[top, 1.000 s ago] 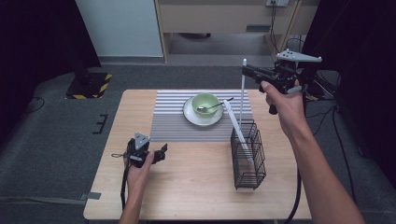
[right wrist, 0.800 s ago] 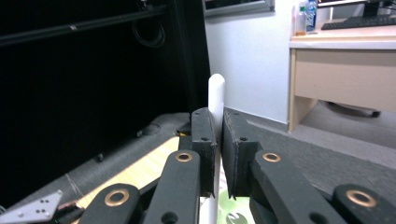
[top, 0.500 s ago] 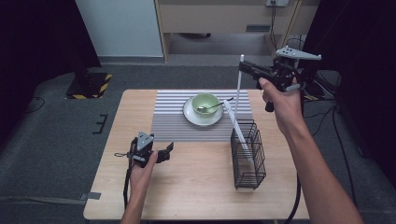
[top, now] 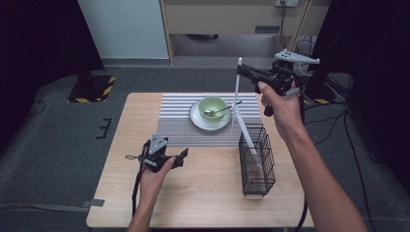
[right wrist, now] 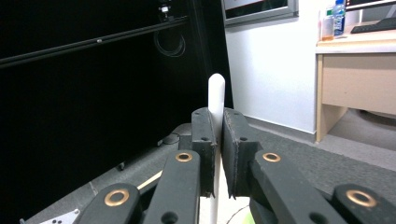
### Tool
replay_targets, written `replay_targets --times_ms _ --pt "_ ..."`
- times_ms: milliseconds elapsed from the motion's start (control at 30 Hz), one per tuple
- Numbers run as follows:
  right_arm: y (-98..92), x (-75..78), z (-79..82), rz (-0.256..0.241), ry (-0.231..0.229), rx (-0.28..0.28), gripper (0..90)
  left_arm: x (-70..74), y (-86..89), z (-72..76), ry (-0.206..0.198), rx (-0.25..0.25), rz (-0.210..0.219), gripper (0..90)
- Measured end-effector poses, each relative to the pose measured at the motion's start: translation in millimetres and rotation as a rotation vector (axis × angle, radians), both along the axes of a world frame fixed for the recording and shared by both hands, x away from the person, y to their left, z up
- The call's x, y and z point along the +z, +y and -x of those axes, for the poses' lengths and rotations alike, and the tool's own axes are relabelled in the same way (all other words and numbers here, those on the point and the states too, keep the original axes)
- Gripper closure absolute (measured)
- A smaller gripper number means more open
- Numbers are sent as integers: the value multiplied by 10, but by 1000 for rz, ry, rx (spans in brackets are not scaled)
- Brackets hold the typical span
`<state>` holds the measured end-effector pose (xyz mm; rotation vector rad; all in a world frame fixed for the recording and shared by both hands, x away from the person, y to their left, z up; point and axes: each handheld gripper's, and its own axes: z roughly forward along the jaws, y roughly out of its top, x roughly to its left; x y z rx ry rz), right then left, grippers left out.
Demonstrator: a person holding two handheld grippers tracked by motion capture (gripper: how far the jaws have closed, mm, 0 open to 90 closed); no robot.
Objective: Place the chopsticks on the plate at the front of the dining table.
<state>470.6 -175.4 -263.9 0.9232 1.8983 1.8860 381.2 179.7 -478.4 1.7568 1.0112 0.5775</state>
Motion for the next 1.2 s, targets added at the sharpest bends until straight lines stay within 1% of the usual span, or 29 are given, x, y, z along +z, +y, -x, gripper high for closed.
replay_targets --times_ms 67,133,200,233,333,400,433,467,500,567,600,700,800,833,900,933,967,1033,1133,1167,1200 --pt "40 -31 -35 -5 6 5 842 32 -18 -19 8 -13 10 87" --pt "81 -59 -63 -8 11 13 842 82 -32 -41 9 -20 6 88" --pt "143 -86 -83 -13 13 27 842 137 -51 -60 7 -29 20 99" --pt "143 -86 -83 -13 13 27 842 163 -63 -70 8 -36 24 99" --pt "209 -116 -93 -7 16 37 842 259 -150 -115 9 -59 7 102" --pt "249 -133 -94 -6 19 42 842 305 -221 -133 6 -76 7 102" --pt "266 -139 -91 -6 21 46 842 327 -255 -140 5 -83 12 101" --pt "294 -149 -84 -7 23 50 842 363 -318 -157 4 -101 24 102" --pt "294 -149 -84 -7 23 50 842 363 -318 -157 4 -101 24 102" --pt "316 -155 -79 -4 24 54 842 390 -371 -174 -1 -109 24 102" --pt "322 -155 -77 -5 25 55 842 406 -407 -187 -4 -115 29 104" --pt "339 -153 -69 -13 30 55 842 438 -473 -204 -4 -141 63 115" --pt "353 -149 -72 -21 37 58 842 475 -541 -212 -17 -164 62 132" --pt "355 -148 -71 -21 38 60 842 484 -561 -218 -17 -175 70 134" --pt "363 -146 -68 -25 41 64 842 493 -584 -224 -16 -182 83 149" --pt "373 -144 -60 -27 44 71 842 498 -598 -228 -16 -192 89 184" --pt "373 -144 -60 -27 44 71 842 500 -611 -230 -17 -202 94 184" --pt "386 -139 -50 -25 44 80 842 506 -637 -230 -21 -216 108 214" --pt "399 -127 -38 -27 49 94 842 499 -669 -234 -13 -242 147 280" --pt "407 -122 -31 -24 51 99 842 497 -674 -235 -12 -245 150 336" --pt "409 -121 -30 -23 52 103 842 494 -680 -236 -9 -248 152 365"
